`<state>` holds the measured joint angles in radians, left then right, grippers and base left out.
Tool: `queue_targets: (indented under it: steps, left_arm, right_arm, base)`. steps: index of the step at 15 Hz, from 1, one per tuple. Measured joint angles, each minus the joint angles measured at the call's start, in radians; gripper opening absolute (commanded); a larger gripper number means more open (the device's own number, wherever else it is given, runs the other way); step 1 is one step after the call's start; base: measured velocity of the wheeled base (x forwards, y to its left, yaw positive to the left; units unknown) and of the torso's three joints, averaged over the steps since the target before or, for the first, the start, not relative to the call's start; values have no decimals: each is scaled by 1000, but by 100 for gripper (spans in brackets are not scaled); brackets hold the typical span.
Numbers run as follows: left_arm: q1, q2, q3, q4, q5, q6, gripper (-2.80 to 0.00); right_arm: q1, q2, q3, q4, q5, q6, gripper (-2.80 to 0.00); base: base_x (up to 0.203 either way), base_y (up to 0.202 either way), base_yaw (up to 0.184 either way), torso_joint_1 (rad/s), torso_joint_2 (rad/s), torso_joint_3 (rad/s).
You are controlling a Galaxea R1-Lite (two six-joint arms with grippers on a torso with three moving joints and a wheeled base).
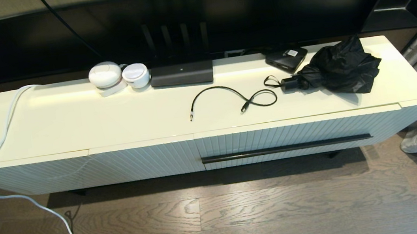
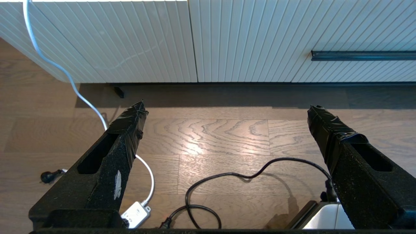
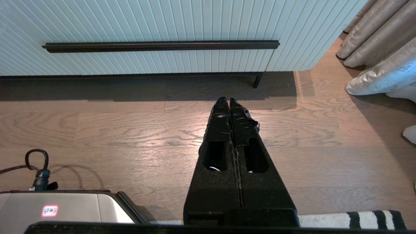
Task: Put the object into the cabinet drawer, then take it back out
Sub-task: Open the drawer
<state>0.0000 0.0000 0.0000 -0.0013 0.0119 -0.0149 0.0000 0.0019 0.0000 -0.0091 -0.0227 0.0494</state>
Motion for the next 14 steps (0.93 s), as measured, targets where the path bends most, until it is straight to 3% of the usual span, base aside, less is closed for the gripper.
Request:
queue_targets:
  steps: [14]
  left_arm:
    - [0,0,0,0,0,0,0]
  right_arm:
    - [0,-1,-4,5,-6,-6,-280]
  base:
    - [0,0,0,0,0,0]
